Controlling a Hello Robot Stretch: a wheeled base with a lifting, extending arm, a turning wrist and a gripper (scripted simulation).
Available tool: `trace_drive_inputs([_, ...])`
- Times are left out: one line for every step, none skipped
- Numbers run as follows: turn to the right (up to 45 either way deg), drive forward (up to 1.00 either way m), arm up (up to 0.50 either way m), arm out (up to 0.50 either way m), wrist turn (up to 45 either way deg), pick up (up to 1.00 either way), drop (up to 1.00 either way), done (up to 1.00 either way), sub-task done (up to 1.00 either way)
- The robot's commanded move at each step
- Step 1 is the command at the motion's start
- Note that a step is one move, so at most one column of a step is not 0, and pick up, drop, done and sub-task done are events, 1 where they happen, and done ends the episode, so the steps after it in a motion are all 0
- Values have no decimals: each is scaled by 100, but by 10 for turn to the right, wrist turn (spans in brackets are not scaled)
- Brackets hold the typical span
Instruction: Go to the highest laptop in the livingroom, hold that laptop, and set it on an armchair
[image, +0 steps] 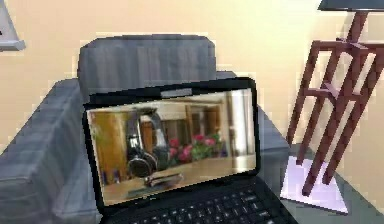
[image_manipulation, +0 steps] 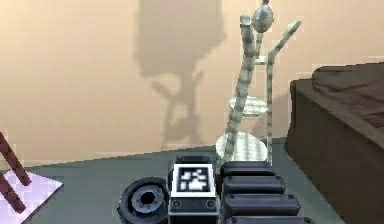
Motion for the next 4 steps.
trace_drive_inputs([450,0,0,0,0,0,0,0,0])
trace_drive_inputs([270,0,0,0,0,0,0,0,0])
trace_drive_inputs([-450,0,0,0,0,0,0,0,0])
trace_drive_inputs([-450,0,0,0,0,0,0,0,0])
